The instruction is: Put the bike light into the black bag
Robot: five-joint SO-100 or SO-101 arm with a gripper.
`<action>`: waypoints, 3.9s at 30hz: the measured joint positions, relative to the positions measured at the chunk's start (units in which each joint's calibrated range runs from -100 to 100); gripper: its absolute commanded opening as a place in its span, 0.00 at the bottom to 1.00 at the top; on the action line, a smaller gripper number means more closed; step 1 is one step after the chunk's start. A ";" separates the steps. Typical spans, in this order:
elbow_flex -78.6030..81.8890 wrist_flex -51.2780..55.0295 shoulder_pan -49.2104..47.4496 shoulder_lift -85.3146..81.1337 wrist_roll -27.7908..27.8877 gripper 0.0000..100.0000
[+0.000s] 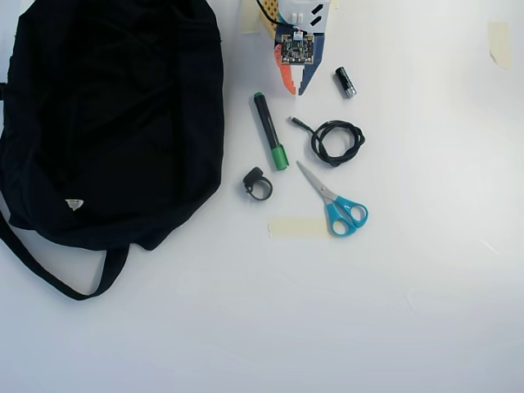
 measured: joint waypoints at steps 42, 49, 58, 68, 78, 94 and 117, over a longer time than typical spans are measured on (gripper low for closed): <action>0.00 0.00 0.00 0.00 0.00 0.02; 0.00 0.00 0.00 0.00 0.00 0.02; 0.00 -0.86 -1.10 -0.08 0.00 0.02; -4.64 -30.06 -3.60 11.21 0.00 0.02; -25.71 -66.47 -6.10 42.84 0.15 0.02; -89.07 -69.39 -0.59 99.63 0.49 0.02; -101.26 -61.40 -0.73 108.76 3.86 0.02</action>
